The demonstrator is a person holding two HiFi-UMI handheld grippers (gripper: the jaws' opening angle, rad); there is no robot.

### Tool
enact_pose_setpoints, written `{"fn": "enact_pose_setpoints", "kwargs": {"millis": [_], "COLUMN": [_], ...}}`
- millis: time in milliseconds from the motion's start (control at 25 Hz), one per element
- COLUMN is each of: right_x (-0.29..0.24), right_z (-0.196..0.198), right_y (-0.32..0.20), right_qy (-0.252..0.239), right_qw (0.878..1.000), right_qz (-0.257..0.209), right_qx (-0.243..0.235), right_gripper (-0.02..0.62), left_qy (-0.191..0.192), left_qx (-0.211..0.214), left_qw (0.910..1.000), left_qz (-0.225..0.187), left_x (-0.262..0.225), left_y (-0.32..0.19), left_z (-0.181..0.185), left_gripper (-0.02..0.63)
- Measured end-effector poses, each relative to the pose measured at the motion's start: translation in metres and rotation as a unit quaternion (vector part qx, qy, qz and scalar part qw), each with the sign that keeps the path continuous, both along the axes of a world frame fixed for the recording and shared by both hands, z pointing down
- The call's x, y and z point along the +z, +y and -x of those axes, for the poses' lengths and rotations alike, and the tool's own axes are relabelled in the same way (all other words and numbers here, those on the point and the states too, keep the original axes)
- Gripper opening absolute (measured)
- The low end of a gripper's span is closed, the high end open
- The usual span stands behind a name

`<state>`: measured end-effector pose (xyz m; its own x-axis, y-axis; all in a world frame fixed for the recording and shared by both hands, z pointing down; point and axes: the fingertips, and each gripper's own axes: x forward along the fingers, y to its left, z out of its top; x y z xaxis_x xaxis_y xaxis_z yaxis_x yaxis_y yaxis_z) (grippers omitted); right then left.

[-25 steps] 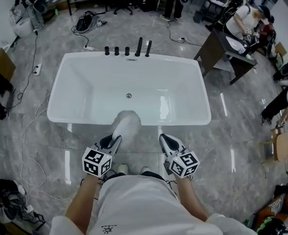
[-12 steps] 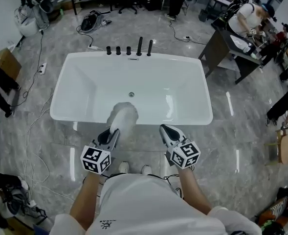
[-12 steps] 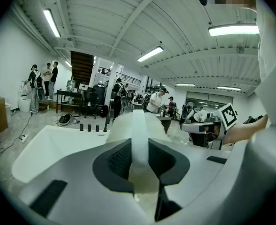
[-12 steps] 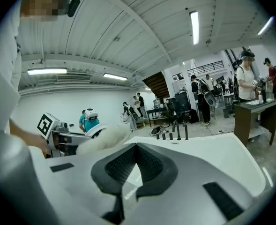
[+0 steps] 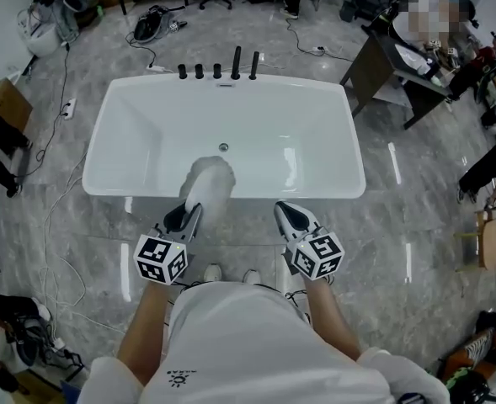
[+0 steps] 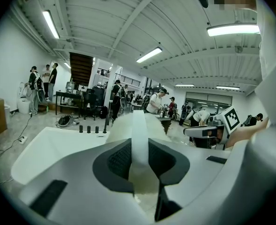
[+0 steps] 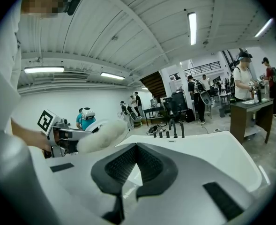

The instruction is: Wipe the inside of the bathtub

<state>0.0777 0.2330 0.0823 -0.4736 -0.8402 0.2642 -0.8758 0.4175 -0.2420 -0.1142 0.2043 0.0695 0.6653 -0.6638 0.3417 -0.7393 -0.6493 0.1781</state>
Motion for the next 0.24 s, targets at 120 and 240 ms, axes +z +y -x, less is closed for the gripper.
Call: {"fn": "enact_pose_setpoints", "kwargs": {"millis": [120,240], "right_x": [-0.0020,-0.0013], "right_z": [0.0030,0.0055], "right_y": [-0.0020,-0.0016], "right_qy": [0.002,0.005], "right_qw": [1.000,1.000], "right_qz": [-0.002,-0.002], "right_qx": [0.003,0.005], "right_gripper": [0.020,0.020], "left_qy": [-0.002,-0.003], "left_qx": [-0.001,0.000], "left_qw": [1.0000,1.0000], "left_qz": [-0.003,-0.002], "left_x": [-0.0002,0.0021], "left_y": [-0.0012,-0.0010], "left_z": [0.0055,0.0092], "left_gripper": [0.089,0.091]}}
